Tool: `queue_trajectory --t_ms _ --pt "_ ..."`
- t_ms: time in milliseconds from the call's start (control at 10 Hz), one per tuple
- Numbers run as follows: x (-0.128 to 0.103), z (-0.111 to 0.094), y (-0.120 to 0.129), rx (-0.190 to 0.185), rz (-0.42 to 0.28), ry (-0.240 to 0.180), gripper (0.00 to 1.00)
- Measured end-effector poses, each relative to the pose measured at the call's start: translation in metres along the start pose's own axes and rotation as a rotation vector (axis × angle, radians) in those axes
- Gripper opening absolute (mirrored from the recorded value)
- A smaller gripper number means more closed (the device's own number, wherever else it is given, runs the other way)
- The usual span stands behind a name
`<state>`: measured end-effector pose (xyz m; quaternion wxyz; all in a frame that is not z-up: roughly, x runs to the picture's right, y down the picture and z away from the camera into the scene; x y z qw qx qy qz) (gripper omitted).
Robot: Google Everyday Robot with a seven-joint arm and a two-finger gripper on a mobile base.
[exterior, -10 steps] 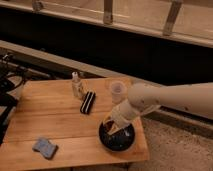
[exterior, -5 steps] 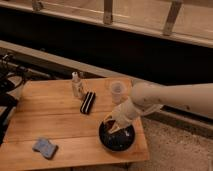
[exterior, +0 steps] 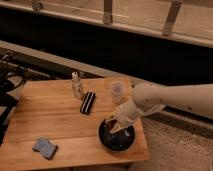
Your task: Place the pepper in the ceramic bowl
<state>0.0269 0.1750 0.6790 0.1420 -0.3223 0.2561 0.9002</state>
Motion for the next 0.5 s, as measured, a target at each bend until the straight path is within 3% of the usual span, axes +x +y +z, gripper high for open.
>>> queue_trajectory --t_ms 300,500 --pt "-0.0006 0.0000 0.0002 -0.005 -0.001 -0.014 0.66" --pt "0.0016 -0.0004 0.0032 -0.004 -0.002 -0.008 0.57"
